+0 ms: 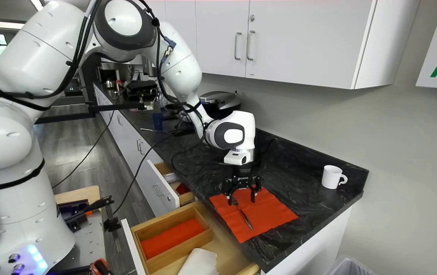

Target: Move the fork to the left compartment in the drawer

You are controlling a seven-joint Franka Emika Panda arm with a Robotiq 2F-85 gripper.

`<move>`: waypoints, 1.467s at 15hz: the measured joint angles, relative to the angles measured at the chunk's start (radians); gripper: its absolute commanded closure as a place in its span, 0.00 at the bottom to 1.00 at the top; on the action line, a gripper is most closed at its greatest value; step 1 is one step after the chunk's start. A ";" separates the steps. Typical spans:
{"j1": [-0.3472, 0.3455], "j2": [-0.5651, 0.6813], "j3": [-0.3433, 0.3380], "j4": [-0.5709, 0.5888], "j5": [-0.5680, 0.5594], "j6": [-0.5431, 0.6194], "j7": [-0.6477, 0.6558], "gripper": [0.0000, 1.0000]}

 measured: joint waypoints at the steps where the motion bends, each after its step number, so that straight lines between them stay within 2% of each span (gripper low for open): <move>1: -0.005 0.001 0.005 0.000 0.000 -0.009 0.001 0.00; 3: -0.013 0.005 0.014 0.000 0.000 -0.020 0.001 0.00; 4: -0.017 0.007 0.019 0.000 0.000 -0.024 0.001 0.25; 6: -0.022 0.008 0.025 0.000 0.000 -0.029 0.001 0.33; 15: -0.023 0.005 0.026 0.001 0.000 -0.029 0.001 0.92; 19: -0.024 0.003 0.026 0.001 0.000 -0.029 0.001 1.00; 22: -0.025 0.002 0.026 0.001 0.000 -0.029 0.001 0.96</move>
